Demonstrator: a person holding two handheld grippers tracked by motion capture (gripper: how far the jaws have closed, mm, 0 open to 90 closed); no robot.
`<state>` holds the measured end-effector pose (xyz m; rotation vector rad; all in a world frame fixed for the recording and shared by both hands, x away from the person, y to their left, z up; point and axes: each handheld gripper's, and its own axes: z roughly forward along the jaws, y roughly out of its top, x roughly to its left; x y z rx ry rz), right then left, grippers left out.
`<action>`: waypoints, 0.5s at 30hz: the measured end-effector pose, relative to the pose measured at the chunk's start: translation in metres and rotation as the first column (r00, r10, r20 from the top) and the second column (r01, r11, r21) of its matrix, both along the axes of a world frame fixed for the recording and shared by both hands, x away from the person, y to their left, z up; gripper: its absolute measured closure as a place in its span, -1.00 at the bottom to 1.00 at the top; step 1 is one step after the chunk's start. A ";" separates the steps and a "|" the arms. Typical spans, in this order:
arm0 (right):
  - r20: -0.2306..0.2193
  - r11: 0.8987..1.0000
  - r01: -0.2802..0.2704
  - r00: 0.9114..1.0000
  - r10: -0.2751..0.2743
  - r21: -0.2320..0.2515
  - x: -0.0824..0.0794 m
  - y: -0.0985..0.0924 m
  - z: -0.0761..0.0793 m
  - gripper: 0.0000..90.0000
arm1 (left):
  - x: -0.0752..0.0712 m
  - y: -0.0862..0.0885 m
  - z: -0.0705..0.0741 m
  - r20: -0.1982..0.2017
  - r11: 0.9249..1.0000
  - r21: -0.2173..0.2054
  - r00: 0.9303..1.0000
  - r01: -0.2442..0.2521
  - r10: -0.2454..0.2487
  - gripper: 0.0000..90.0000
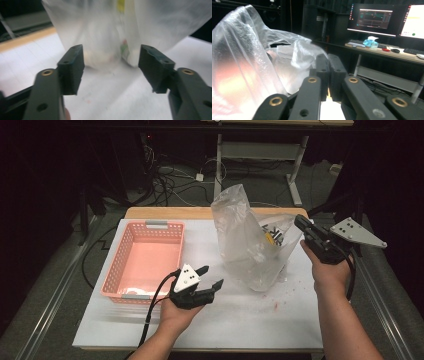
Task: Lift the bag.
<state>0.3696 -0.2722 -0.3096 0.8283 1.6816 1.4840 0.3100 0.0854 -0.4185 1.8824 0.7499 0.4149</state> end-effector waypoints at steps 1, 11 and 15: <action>0.006 1.000 -0.006 1.000 0.006 0.000 -0.002 0.000 0.001 0.93 | -0.001 -0.001 -0.004 -0.013 1.000 0.005 1.000 0.013 -0.013 -0.29; 0.053 0.999 -0.040 0.998 0.038 0.022 -0.038 -0.011 0.016 0.61 | 0.004 -0.017 -0.035 -0.094 0.997 0.065 0.995 0.032 -0.025 -0.69; 0.060 0.999 -0.042 0.997 0.041 0.020 -0.049 -0.019 0.018 0.57 | 0.006 -0.017 -0.041 -0.103 0.998 0.055 0.994 0.023 -0.017 -0.77</action>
